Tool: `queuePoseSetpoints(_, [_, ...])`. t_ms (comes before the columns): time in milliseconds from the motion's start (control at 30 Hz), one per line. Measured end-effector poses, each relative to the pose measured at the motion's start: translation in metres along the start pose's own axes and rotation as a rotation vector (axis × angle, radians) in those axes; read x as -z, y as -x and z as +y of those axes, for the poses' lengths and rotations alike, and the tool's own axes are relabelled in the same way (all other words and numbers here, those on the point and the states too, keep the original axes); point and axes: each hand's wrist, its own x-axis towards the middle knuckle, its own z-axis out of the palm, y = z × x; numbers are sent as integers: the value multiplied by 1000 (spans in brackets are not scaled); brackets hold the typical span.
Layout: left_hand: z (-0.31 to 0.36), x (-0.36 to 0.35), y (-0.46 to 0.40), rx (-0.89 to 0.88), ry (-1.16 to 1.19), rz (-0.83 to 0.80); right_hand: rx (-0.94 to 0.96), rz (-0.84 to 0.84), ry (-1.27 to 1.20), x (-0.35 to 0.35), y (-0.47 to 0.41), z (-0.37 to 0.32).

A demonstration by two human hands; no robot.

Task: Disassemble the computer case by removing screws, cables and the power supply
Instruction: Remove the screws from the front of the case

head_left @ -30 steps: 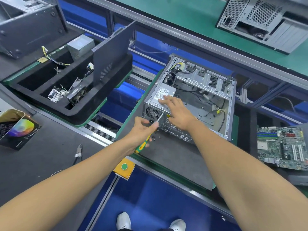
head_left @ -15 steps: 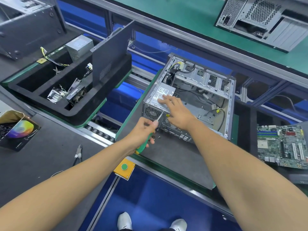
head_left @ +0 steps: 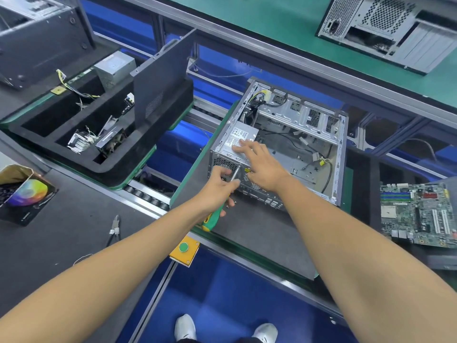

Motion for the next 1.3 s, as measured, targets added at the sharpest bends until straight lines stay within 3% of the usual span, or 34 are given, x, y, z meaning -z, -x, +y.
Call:
queuePoseSetpoints(133, [6,-10,-11,-67,64,34,-6,-1,-16,1,0,-1])
queuePoseSetpoints(567, [13,-20,-33,32,315,173,-3,10,-22,0,0,-1])
queuePoseSetpoints(833, [11,-28,-33,21,309,253,-1,14,-14,-2,-1,2])
queuePoseSetpoints(1000, [1,-21,-33,9,276,204,5,14,-9,-2,-1,2])
queuePoseSetpoints(1067, [-13,-14,-32,-5,130,167,0,13,0,-2,0,1])
queuePoseSetpoints(1300, [-55,-3,-38,-121,-807,143,2,5,13,-1,0,1])
